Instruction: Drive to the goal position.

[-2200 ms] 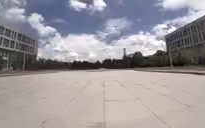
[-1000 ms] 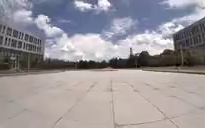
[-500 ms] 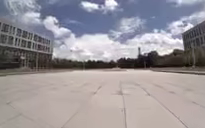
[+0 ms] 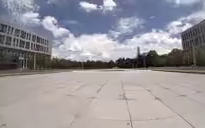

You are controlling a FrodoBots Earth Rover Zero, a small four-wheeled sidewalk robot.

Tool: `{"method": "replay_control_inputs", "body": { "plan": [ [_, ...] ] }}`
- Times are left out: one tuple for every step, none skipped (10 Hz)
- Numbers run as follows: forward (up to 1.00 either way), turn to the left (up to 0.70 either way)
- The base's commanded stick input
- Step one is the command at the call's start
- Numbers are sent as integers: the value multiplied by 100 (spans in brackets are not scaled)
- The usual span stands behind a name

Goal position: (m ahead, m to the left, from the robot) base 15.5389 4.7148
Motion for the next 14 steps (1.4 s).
{"method": "replay_control_inputs", "body": {
  "plan": [
    [70,-5],
    [70,-31],
    [70,-27],
    [70,-25],
    [70,-7],
    [70,2],
    [70,0],
    [70,9],
    [70,-10],
    [70,-30],
    [70,-34],
    [70,0],
    [70,9],
    [70,3]
  ]
}}
